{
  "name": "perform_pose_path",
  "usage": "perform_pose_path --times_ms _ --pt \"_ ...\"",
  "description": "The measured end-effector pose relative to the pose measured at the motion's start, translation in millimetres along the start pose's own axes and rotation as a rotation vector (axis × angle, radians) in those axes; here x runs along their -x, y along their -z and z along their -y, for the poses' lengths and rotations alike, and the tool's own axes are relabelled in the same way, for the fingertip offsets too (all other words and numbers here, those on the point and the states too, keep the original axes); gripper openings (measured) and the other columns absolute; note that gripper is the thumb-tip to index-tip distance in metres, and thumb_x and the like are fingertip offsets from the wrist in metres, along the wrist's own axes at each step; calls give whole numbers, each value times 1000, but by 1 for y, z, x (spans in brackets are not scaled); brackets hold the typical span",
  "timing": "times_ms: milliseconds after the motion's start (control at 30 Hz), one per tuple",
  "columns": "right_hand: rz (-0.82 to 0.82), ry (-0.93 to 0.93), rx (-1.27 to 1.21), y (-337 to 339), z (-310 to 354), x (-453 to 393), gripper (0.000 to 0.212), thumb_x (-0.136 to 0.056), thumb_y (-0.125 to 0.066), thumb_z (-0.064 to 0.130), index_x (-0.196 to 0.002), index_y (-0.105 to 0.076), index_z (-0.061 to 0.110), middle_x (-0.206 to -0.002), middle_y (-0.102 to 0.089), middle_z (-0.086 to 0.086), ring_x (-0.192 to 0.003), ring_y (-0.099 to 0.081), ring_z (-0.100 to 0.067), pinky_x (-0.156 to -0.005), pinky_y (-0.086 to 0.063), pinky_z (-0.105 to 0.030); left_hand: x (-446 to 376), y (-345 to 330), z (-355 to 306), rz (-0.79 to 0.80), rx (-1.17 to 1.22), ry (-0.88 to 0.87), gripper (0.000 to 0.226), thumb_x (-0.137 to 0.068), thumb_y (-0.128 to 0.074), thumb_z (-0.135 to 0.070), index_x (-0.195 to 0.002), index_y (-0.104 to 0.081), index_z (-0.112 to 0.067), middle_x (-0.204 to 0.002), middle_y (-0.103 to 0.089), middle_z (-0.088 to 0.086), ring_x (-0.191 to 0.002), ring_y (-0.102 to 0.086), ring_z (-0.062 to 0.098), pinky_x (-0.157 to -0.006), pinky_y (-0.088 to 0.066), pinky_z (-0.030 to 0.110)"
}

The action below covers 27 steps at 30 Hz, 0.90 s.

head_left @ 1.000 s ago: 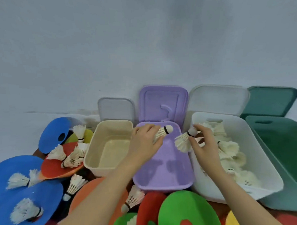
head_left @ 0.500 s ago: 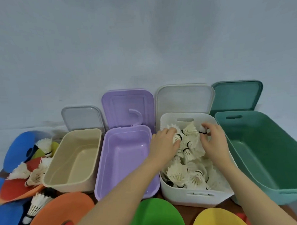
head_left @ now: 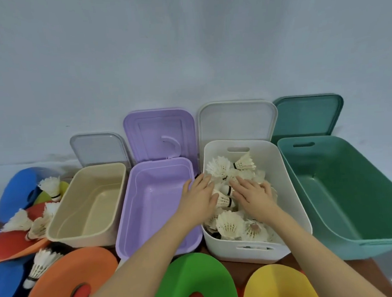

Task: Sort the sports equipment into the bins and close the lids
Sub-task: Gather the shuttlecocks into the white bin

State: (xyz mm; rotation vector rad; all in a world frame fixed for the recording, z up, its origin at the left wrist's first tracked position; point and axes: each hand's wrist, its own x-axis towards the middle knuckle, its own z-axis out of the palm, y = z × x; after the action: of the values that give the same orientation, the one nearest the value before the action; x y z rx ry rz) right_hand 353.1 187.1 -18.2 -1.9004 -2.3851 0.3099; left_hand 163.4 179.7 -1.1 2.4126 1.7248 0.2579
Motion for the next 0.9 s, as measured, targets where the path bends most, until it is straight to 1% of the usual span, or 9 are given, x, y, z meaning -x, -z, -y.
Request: perform_pose_path --times_ms 100,167,267,400,567,667,767,833,900 --pt "156 -7 46 -5 4 4 47 -101 -13 40 -147 -13 37 -157 -3 12 -144 3 -11 -112 8 -44 7 1 5 50 17 32 44 -99 -29 -34 -141 -35 -20 -156 -12 -6 -142 -9 14 -113 -8 40" --pt "141 -10 53 -4 7 8 47 -101 -12 40 -148 -12 37 -157 -3 12 -144 4 -11 -111 12 -46 13 5 6 20 23 15 44 -100 -30 -33 -142 -34 -21 -156 -13 -5 -142 -11 13 -112 -8 38" --pt "64 -10 2 7 17 15 47 -100 -14 44 -147 -14 38 -156 -8 13 -144 -2 -11 -111 10 -45 21 18 6 -82 22 -3 44 -99 -33 -31 -142 -33 -21 -154 -20 -4 -140 -17 13 -109 -9 33" --pt "-145 14 -30 18 40 22 44 -100 -27 42 -143 -29 34 -152 -25 11 -141 -18 -11 -109 -3 -38 34 33 18 -120 -16 -4 45 -99 -34 -33 -143 -32 -22 -152 -24 -2 -138 -21 14 -107 -11 31" --pt "-332 129 -124 26 88 18 37 -96 -43 29 -133 -47 26 -134 -49 7 -125 -40 -17 -98 -19 -31 59 54 55 -156 -77 16 47 -99 -32 -34 -144 -30 -22 -153 -24 -3 -137 -25 17 -107 -12 32" --pt "-322 179 -183 23 123 7 34 -95 -47 26 -129 -52 23 -126 -54 4 -118 -46 -21 -95 -22 -30 79 67 90 -187 -70 48 53 -92 -26 -42 -137 -44 -18 -145 -41 1 -130 -40 21 -105 -23 37" --pt "-272 233 -276 16 163 -8 33 -93 -48 23 -125 -56 16 -121 -58 -3 -114 -51 -27 -95 -36 -39 100 80 133 -272 -58 78 56 -82 -27 -42 -116 -62 -15 -120 -63 4 -107 -60 23 -88 -40 38" --pt "-260 266 -320 9 194 -16 35 -92 -46 25 -122 -59 13 -117 -61 -5 -112 -54 -27 -92 -41 -39 115 90 164 -285 -74 127 53 -80 -29 -41 -110 -65 -16 -110 -66 2 -98 -63 23 -83 -38 35" --pt "-243 285 -363 2 226 -24 34 -93 -48 22 -124 -58 12 -117 -61 -5 -112 -54 -26 -92 -43 -40 129 98 197 -257 -74 165 63 -78 -20 -47 -119 -60 -19 -120 -61 -1 -109 -56 22 -90 -31 35"
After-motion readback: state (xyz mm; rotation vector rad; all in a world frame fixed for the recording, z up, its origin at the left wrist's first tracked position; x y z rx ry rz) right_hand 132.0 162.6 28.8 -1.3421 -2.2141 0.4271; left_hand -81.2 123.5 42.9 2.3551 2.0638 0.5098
